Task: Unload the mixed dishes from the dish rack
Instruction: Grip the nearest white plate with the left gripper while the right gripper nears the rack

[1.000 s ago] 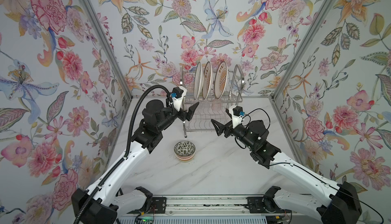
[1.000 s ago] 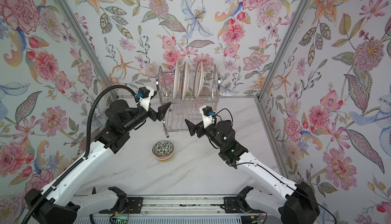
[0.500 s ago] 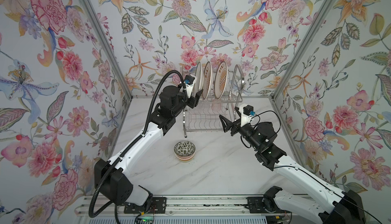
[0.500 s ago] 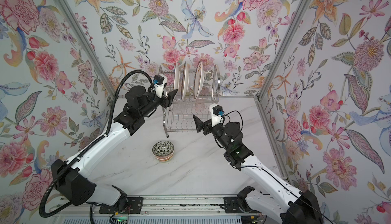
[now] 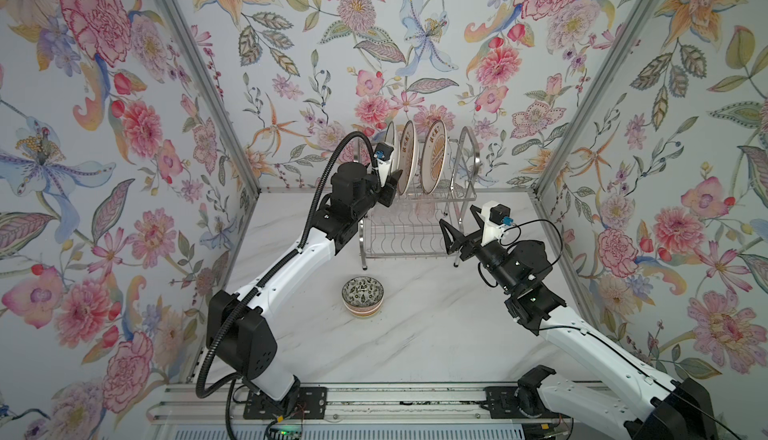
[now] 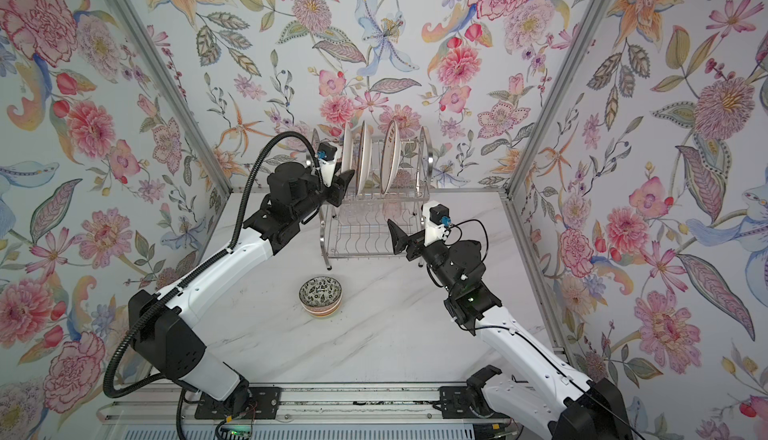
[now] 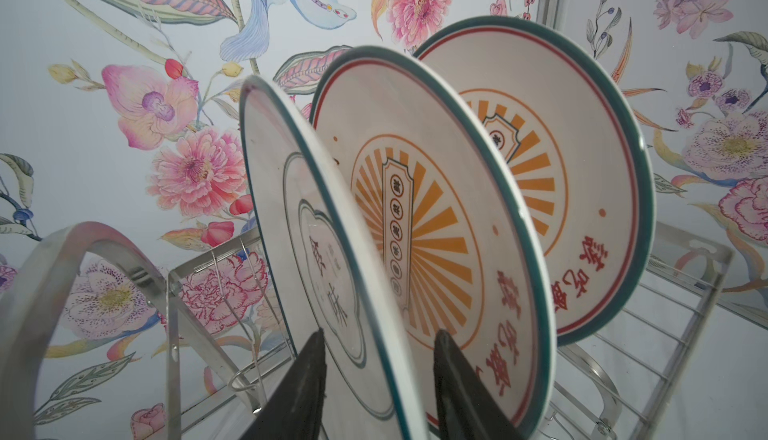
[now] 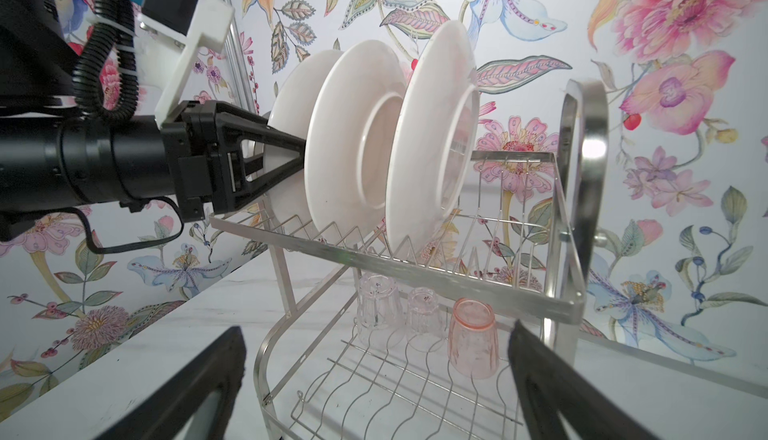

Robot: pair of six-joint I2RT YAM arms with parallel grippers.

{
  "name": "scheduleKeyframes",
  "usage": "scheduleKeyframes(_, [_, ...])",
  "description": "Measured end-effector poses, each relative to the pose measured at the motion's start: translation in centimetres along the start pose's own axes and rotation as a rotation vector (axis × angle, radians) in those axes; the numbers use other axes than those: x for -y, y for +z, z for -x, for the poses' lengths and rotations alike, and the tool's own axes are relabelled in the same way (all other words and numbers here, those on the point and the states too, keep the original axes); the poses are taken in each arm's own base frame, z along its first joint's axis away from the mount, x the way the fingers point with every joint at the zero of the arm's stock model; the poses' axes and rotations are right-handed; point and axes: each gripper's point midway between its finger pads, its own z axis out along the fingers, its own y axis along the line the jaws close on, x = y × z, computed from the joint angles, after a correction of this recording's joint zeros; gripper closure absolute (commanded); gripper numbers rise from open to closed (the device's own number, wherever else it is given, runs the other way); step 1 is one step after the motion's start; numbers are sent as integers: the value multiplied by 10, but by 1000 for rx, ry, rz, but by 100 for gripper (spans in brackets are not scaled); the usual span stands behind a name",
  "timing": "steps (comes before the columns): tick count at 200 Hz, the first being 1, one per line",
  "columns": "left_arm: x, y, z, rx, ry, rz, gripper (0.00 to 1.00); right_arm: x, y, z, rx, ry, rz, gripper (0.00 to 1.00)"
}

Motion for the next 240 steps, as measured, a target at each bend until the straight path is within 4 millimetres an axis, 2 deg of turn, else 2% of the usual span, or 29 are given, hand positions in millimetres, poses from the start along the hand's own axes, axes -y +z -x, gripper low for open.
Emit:
scheduleKeyframes(37, [-2, 0, -2, -8, -10, 20, 62, 1, -2, 7, 23, -2, 4, 1])
scheduleKeyframes(84, [0, 0, -2, -9, -21, 25, 71, 2, -3, 2, 16, -2, 2, 1])
scheduleKeyframes(159, [2, 1, -3, 1, -33, 27, 76, 4, -3, 2, 15, -4, 5, 1])
scheduleKeyframes(213, [2, 3, -12, 1, -47, 46, 88, 3, -3, 2, 13, 3, 13, 1])
scheduleKeyframes(240, [-1, 3, -12, 7, -54, 72, 98, 2, -1, -2, 3, 4, 19, 1])
